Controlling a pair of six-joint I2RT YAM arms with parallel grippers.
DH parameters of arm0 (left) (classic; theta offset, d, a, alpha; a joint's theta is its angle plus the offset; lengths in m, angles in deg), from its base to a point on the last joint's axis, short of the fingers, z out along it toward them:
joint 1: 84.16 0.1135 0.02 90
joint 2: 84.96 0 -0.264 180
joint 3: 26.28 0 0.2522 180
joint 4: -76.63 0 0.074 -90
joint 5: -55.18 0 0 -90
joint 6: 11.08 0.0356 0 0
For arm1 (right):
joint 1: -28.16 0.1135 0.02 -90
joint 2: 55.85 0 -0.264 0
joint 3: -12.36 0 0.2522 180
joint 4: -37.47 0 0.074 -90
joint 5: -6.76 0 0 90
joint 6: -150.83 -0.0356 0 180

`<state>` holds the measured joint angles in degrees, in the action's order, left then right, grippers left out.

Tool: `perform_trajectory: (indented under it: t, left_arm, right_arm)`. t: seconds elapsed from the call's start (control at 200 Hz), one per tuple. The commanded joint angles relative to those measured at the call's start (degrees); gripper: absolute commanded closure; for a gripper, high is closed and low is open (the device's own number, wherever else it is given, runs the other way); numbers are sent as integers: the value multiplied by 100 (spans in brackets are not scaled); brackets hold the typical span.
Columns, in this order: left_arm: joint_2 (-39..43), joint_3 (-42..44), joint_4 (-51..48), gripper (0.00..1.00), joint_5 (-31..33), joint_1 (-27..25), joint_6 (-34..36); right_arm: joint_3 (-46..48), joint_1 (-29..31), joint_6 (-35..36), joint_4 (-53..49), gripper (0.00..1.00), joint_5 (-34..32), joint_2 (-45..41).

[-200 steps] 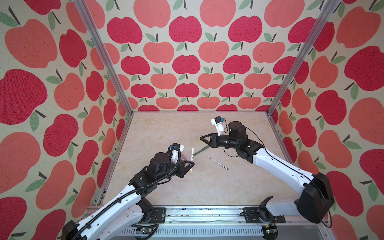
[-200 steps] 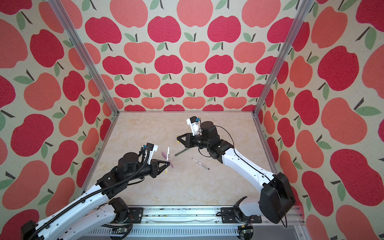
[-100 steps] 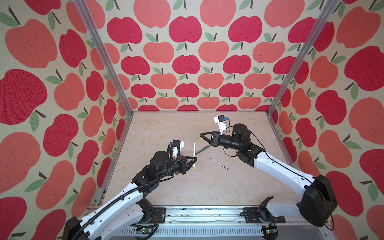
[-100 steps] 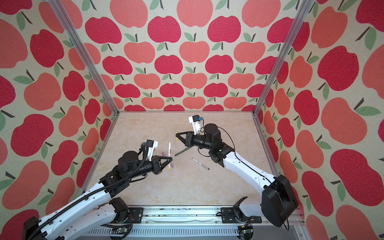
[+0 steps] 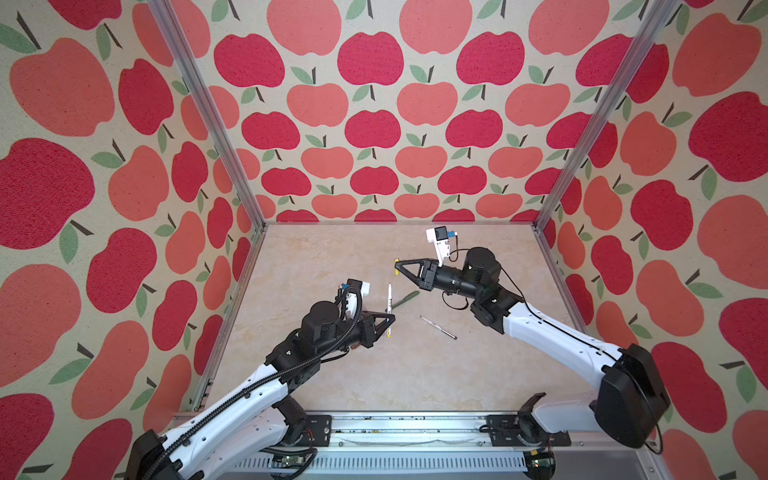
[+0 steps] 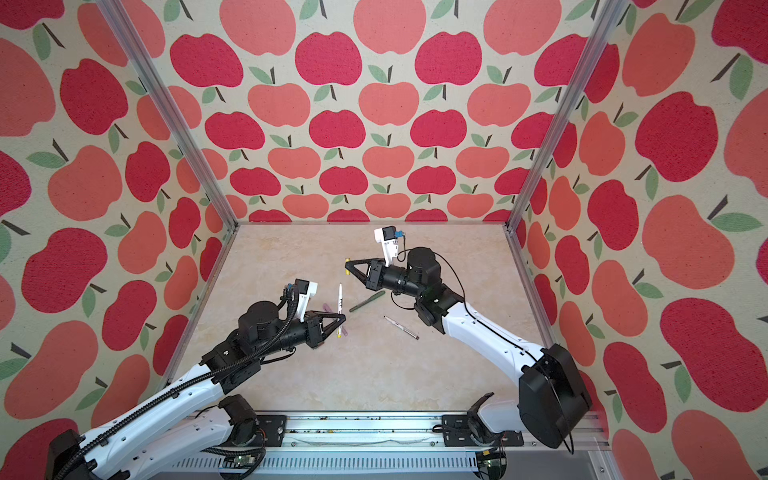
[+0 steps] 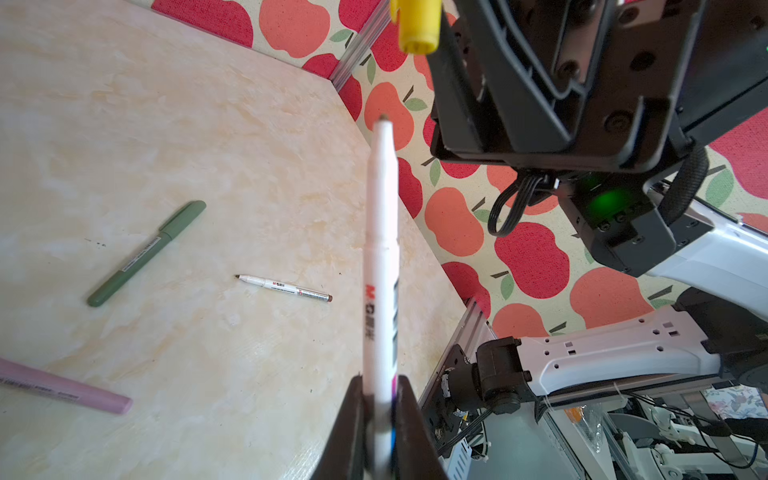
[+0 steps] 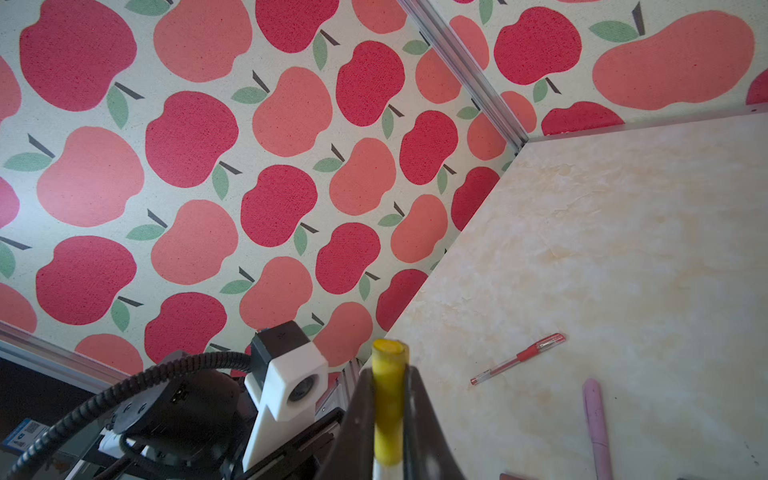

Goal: Insert the pens into the pen caps
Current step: 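Align the yellow cap over the white marker's tip with the right gripper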

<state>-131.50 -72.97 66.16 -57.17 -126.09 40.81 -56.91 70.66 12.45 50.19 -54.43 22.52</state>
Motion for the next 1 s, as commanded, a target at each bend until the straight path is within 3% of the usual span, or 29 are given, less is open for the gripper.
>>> perform_trajectory:
  t: [0.0,0.996]
  left_arm:
    - [1,-117,107,100,12,-34,22]
    - [85,-113,23,100,94,-30,67]
  right_arm:
    - [49,74,-119,288,89,99,101]
    - [22,217,-84,185,91,100,266]
